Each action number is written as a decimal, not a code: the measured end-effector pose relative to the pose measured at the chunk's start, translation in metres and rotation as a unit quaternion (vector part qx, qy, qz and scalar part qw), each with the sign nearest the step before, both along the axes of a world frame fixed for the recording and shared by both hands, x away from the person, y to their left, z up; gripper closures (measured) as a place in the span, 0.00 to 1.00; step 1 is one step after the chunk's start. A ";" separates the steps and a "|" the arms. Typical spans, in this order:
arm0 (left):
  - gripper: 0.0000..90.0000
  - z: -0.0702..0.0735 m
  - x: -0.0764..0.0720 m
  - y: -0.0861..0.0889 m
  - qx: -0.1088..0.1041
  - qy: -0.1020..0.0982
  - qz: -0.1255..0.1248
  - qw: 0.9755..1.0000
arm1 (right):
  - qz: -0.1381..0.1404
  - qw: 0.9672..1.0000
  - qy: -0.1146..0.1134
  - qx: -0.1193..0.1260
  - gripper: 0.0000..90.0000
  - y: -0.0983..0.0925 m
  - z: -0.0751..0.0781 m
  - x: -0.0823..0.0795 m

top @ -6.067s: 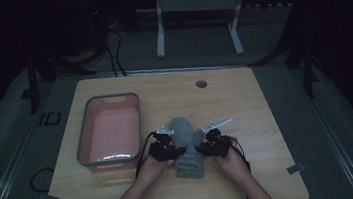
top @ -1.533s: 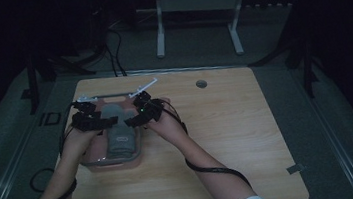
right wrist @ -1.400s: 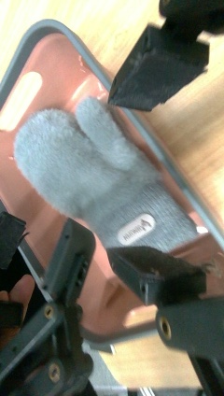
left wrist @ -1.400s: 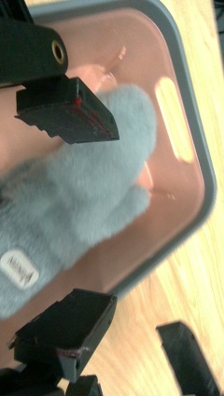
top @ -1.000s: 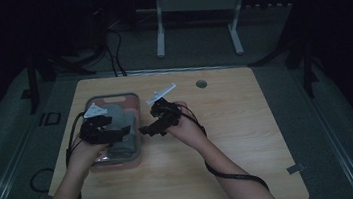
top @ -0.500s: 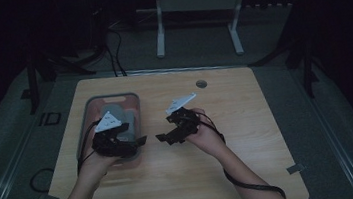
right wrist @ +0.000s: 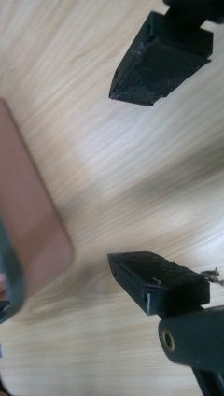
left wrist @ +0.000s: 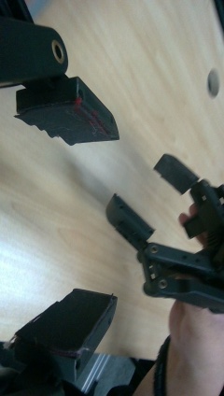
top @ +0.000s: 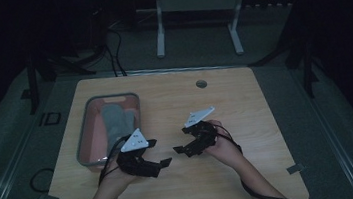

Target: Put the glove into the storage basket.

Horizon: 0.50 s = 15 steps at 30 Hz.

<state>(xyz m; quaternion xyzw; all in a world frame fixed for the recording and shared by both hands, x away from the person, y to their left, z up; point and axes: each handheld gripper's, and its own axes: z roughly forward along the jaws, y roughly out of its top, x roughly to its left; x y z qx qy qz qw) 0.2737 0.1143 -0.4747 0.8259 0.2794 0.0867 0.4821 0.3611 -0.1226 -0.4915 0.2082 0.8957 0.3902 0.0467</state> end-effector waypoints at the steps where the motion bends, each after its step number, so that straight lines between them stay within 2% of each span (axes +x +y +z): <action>1: 0.20 -0.003 0.000 -0.003 0.001 0.005 -0.006 1.000 | -0.002 1.000 -0.001 -0.002 0.20 -0.004 -0.002 -0.001; 6: 0.20 -0.019 -0.002 -0.017 0.012 0.009 -0.030 0.999 | -0.006 1.000 0.001 0.002 0.19 -0.024 -0.014 -0.004; 9: 0.20 -0.026 -0.001 -0.023 0.009 0.016 -0.038 0.999 | -0.008 1.000 -0.002 0.005 0.19 -0.034 -0.022 -0.006; 11: 0.20 -0.031 -0.001 -0.026 0.018 0.016 -0.044 0.999 | -0.008 1.000 0.001 0.007 0.18 -0.041 -0.026 -0.007; 15: 0.20 -0.041 -0.001 -0.032 0.020 0.028 -0.052 0.998 | -0.011 1.000 -0.001 0.004 0.16 -0.053 -0.034 -0.010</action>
